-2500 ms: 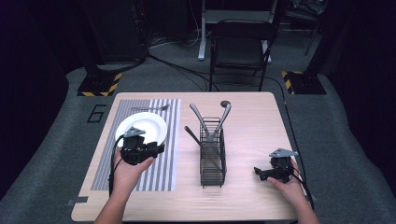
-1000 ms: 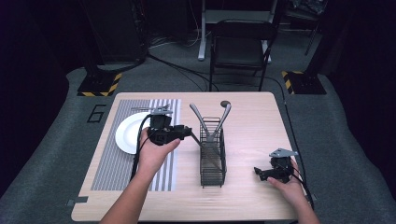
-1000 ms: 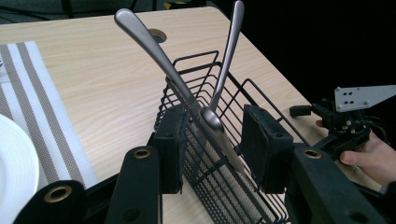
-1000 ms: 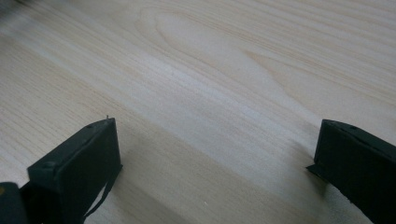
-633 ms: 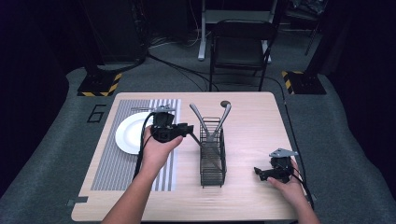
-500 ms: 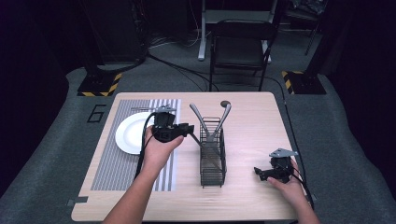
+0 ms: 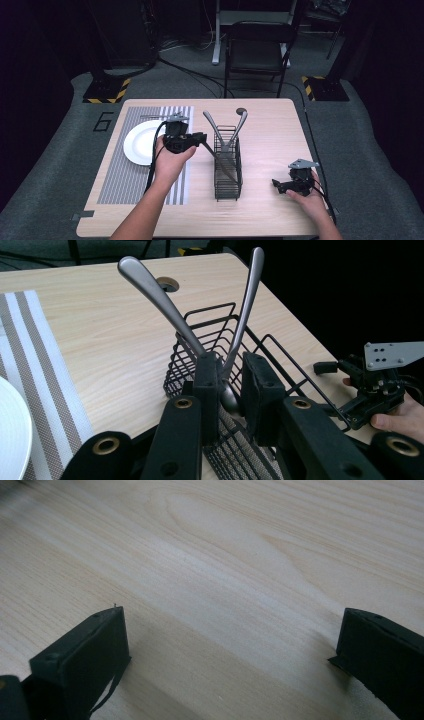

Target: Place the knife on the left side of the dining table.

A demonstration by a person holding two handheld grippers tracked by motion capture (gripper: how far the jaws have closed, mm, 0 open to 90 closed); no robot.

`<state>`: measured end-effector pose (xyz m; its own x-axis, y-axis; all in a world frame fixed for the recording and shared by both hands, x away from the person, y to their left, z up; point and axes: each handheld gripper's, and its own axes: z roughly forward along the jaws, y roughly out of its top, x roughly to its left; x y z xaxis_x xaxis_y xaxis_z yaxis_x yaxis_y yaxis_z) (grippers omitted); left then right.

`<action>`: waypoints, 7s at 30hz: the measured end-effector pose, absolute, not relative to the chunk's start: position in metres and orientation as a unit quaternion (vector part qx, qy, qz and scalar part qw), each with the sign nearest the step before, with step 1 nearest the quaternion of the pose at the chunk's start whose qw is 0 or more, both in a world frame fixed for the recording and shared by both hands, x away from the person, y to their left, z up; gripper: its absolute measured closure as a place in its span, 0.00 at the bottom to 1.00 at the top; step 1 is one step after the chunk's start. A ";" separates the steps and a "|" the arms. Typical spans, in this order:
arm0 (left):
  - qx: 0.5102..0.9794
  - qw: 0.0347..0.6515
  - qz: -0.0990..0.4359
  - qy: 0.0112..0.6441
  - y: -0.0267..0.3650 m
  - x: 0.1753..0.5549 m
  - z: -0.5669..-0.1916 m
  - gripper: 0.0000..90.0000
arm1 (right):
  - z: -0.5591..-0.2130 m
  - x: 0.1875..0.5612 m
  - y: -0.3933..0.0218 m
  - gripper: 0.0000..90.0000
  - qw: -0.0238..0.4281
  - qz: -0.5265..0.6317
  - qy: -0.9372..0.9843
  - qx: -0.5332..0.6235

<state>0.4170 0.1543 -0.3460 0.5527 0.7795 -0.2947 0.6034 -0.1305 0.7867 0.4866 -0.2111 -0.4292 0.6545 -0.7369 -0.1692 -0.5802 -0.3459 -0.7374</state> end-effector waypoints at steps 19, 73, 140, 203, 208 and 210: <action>0.752 0.489 0.090 0.434 0.135 0.411 -0.334 0.90 | -0.429 0.487 -0.211 0.00 0.405 -0.097 0.404 -0.815; 0.781 0.490 0.093 0.375 0.108 0.396 -0.292 0.93 | -0.429 0.487 -0.211 0.00 0.405 -0.097 0.404 -0.815; 0.685 0.526 0.110 0.493 0.217 0.417 -0.248 0.93 | -0.429 0.487 -0.211 0.00 0.405 -0.097 0.404 -0.815; 0.568 0.503 0.091 0.645 0.326 0.414 -0.373 0.93 | -0.429 0.486 -0.211 0.00 0.404 -0.096 0.403 -0.815; 0.556 0.502 0.095 0.655 0.337 0.408 -0.382 0.92 | -0.429 0.487 -0.211 0.00 0.405 -0.097 0.404 -0.815; 0.553 0.503 0.093 0.658 0.341 0.407 -0.385 0.92 | -0.429 0.487 -0.211 0.00 0.405 -0.097 0.404 -0.815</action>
<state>0.4074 0.3408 -0.3845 0.1176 0.8207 -0.5591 0.6331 0.3718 0.6789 0.4866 -0.2111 -0.4292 0.6545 -0.7369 -0.1694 -0.5802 -0.3458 -0.7374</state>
